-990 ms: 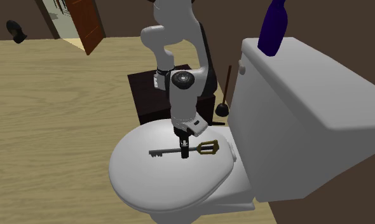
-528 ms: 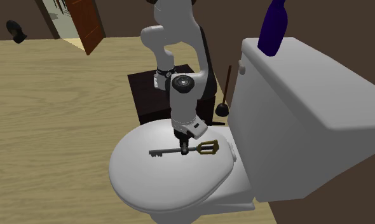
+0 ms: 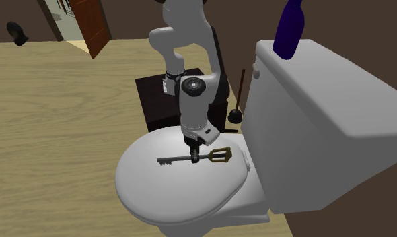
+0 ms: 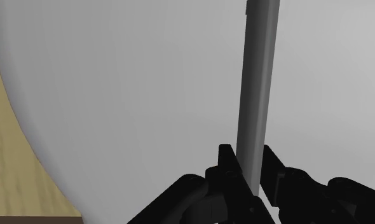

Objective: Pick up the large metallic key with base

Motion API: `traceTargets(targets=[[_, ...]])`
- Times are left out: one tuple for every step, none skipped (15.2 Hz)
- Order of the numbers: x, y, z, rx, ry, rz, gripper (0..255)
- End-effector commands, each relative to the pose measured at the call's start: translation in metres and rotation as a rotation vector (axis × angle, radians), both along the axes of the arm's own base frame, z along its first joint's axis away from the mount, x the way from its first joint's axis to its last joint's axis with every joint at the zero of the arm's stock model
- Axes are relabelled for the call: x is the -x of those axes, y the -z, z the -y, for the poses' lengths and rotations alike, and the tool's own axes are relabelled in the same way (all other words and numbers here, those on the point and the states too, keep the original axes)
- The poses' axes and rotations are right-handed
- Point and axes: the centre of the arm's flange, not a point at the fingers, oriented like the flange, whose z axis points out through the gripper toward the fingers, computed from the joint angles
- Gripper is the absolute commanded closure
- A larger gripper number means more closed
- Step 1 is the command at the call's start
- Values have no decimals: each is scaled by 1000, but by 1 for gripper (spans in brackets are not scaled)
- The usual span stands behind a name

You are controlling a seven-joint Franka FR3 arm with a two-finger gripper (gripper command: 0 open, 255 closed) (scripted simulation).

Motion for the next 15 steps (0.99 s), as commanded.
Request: traceTargets(targets=[[0, -9, -1, 0, 0, 0, 255], [0, -14, -1, 0, 0, 0, 255], [0, -19, -1, 0, 0, 0, 255], [0, -25, -1, 0, 0, 0, 255], [0, -30, -1, 0, 0, 0, 255], [0, -35, -1, 0, 0, 0, 255], [0, -41, -1, 0, 0, 0, 255], [0, -46, -1, 0, 0, 0, 255], [0, -51, -1, 0, 0, 0, 255], [0, -56, -1, 0, 0, 0, 255], [0, -62, -1, 0, 0, 0, 255], [0, -67, -1, 0, 0, 0, 255], [0, -72, -1, 0, 0, 0, 255], [0, -73, -1, 0, 0, 0, 255], [0, -73, -1, 0, 0, 0, 255]])
